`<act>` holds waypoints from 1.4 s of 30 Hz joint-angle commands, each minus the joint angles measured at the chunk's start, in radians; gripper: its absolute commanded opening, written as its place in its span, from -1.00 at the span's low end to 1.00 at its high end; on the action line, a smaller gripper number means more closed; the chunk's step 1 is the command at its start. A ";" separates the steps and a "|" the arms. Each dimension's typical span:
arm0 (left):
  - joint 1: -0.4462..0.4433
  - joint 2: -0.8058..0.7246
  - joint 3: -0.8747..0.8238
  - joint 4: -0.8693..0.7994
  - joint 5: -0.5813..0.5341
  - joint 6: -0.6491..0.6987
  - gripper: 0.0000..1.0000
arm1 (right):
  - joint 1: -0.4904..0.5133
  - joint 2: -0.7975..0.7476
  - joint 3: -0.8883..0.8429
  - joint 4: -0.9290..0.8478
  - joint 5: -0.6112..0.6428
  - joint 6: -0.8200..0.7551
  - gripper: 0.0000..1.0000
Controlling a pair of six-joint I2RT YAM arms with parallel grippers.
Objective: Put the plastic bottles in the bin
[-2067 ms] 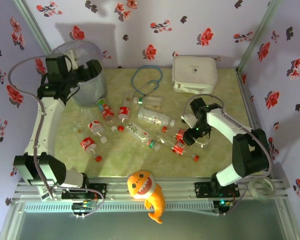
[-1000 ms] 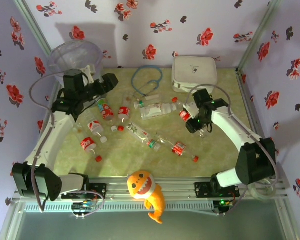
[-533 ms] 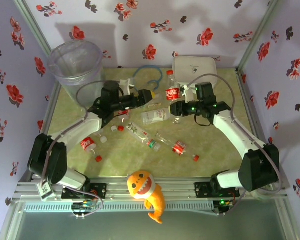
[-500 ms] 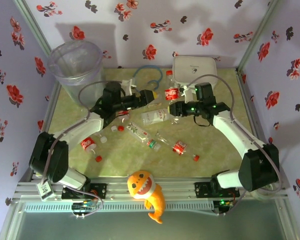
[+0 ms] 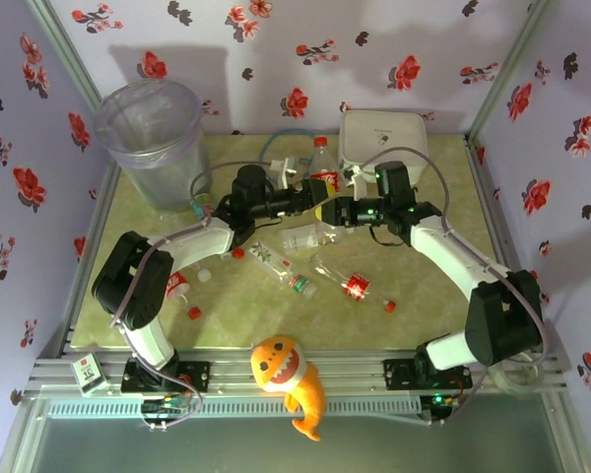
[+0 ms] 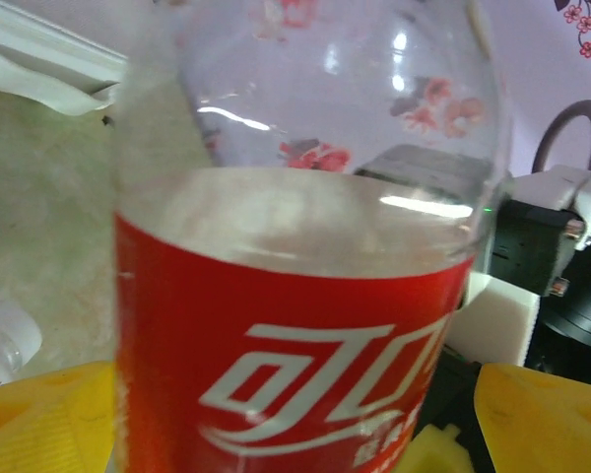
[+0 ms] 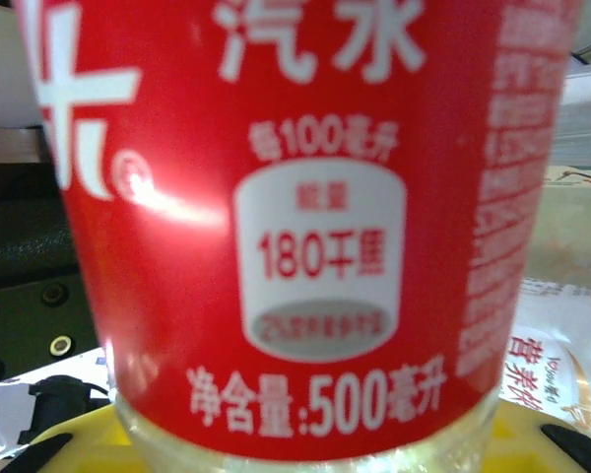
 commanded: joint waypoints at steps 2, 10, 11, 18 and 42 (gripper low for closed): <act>-0.005 0.024 0.040 0.059 0.017 -0.020 0.72 | 0.021 0.023 -0.004 0.082 -0.069 0.036 -0.17; -0.004 0.043 0.058 0.088 0.012 -0.036 0.55 | 0.034 0.036 -0.005 0.091 -0.103 0.032 -0.16; -0.004 0.046 0.060 0.088 0.012 -0.036 0.52 | 0.034 0.039 -0.003 0.091 -0.105 0.032 -0.16; 0.005 0.023 0.077 0.025 0.012 0.001 0.10 | 0.027 0.027 0.005 0.078 -0.087 0.020 0.12; 0.514 -0.055 0.870 -1.068 -0.121 0.595 -0.20 | -0.141 -0.212 -0.119 -0.239 0.132 -0.151 0.81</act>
